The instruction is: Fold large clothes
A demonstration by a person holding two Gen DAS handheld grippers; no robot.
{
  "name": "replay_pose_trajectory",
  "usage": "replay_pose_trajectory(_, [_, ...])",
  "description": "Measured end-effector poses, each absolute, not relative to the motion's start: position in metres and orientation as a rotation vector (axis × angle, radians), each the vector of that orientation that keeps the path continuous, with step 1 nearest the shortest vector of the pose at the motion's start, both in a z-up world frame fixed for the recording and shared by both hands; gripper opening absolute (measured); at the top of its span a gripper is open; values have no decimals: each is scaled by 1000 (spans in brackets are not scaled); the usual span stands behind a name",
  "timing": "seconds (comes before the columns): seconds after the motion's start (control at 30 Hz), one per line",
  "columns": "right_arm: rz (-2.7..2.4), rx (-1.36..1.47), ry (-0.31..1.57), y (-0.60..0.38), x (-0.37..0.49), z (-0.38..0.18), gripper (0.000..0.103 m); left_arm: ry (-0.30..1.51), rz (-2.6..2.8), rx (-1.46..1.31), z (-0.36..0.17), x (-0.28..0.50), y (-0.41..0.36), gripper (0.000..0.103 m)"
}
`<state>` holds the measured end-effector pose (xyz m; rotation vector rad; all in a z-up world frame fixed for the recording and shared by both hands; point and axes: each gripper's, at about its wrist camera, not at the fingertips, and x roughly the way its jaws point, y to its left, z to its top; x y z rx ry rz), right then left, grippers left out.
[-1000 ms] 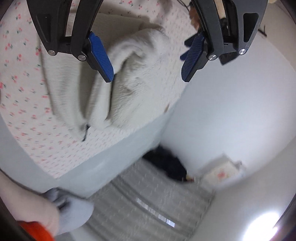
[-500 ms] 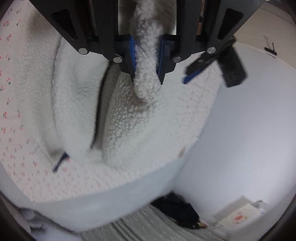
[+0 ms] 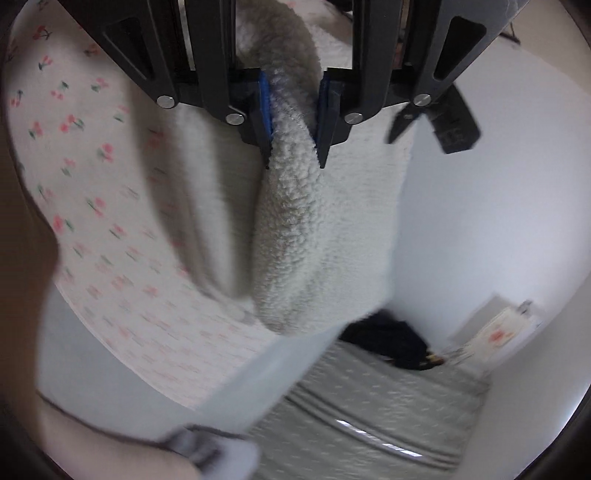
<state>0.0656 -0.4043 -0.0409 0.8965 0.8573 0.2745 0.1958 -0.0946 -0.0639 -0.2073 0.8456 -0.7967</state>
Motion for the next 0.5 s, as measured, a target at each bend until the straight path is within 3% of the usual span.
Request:
replay_pose_trajectory(0.07, [256,971,864,-417,57,-66,49,823,-783,-196,-63,192,-96,92])
replay_pose_trajectory(0.2, [225,996,798,-433,38,-56,62,857,-782,-239,-63,196,-85,92])
replay_pose_trajectory(0.5, [142,598,676,-383,66,33,62,818,-725,-184,-54,183,-104,92])
